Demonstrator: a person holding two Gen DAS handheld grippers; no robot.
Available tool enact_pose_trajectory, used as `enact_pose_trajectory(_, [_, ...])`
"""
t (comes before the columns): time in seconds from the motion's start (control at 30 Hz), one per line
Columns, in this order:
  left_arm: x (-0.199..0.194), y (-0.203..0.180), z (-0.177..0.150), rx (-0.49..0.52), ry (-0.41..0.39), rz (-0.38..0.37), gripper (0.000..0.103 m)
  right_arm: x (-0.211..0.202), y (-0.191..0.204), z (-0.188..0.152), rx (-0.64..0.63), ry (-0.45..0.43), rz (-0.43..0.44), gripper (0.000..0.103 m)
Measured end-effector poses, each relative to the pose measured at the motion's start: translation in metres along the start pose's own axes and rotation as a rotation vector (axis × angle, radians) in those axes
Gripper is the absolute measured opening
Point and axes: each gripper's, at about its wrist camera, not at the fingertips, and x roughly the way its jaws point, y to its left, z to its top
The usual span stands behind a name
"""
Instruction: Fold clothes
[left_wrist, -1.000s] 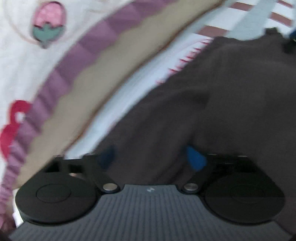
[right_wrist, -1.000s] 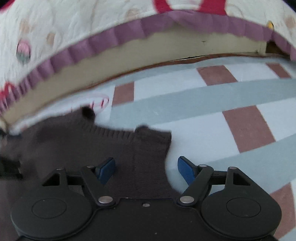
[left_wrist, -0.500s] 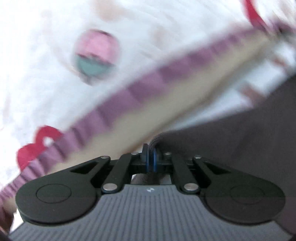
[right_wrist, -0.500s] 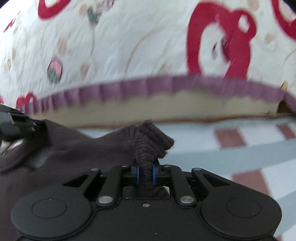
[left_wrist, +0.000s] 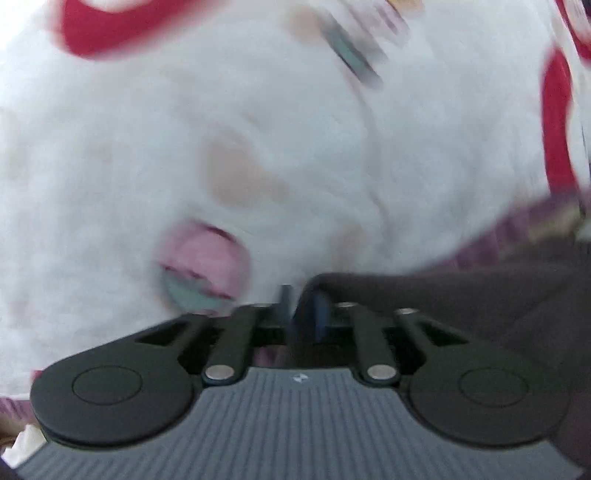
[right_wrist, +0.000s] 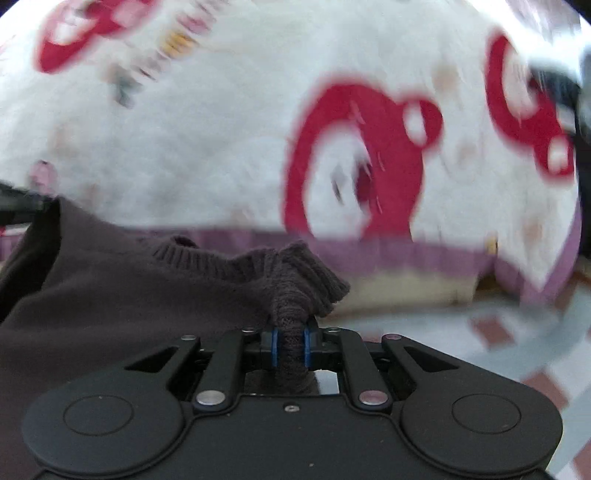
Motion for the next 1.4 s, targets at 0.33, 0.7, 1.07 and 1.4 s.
enact_pose_trajectory(0.33, [-0.075, 0.015, -0.045, -0.15, 0.195, -0.062, 0.059, -0.024, -0.134, -0.028, 0.785, 0.198, 0.189, 0.058])
enact_pose_trajectory(0.7, [-0.2, 0.065, -0.183, -0.319, 0.368, -0.009, 0.061, -0.053, -0.113, -0.076, 0.823, 0.422, 0.166, 0.062])
enact_pose_trajectory(1.07, [-0.24, 0.056, -0.208, -0.249, 0.358, -0.077, 0.06, -0.083, -0.045, -0.04, 0.209, 0.119, -0.005, 0.016])
enact_pose_trajectory(1.4, [-0.3, 0.129, -0.262, -0.455, 0.445, -0.013, 0.062, -0.058, -0.071, -0.059, 0.329, 0.41, -0.179, 0.043])
